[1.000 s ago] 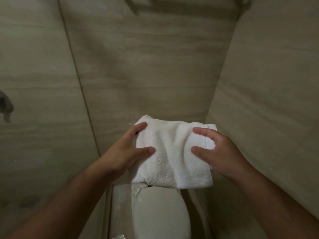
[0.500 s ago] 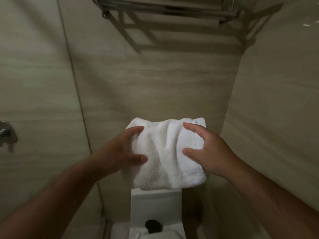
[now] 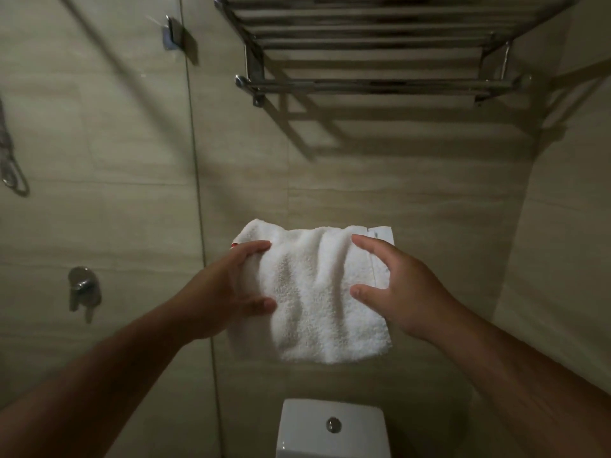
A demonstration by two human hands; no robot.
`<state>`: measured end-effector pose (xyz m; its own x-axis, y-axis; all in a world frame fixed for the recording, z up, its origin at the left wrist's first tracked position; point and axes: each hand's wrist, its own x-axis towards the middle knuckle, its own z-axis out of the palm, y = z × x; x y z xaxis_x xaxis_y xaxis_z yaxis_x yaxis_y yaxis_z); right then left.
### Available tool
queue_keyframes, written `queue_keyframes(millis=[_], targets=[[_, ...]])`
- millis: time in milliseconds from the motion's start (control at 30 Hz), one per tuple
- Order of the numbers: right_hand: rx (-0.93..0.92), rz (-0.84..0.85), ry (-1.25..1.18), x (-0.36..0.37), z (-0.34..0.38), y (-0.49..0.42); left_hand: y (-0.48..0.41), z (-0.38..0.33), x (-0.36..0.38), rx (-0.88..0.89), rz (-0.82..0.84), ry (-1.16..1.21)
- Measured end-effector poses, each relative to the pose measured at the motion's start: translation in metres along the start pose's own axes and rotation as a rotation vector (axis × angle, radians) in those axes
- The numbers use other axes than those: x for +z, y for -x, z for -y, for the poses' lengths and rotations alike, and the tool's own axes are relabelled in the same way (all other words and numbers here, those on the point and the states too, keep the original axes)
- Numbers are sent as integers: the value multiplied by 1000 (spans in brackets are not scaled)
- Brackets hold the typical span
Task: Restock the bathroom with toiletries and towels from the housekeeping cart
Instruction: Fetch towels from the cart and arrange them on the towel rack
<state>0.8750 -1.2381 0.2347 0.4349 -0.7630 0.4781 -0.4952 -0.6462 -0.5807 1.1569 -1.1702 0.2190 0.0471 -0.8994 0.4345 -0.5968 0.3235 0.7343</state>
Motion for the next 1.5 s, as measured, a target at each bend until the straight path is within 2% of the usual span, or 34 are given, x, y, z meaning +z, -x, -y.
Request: queue_keyframes(millis=[133, 400, 600, 833, 1033, 1100, 1267, 1500], targets=[[-64, -36, 16, -22, 16, -35, -26, -13, -22, 57, -55, 28], [-188, -133, 23, -58, 65, -101, -85, -54, -83, 173, -197, -132], [-287, -175, -20, -72, 89, -142, -122, -69, -122, 258, -224, -72], [-369, -249, 146, -80, 116, -181, -156, -78, -152, 319, -260, -20], [-419, -387, 271, -96, 141, -219, -178, -112, -171, 429, -393, -163], [-443, -453, 301, -102, 150, -230, -189, -123, -179, 459, -399, -136], [-465, -557, 283, -121, 167, -258, -219, -145, -199, 579, -308, 108], [-420, -616, 274, -138, 178, -296, -269, -169, -210, 554, -329, 129]])
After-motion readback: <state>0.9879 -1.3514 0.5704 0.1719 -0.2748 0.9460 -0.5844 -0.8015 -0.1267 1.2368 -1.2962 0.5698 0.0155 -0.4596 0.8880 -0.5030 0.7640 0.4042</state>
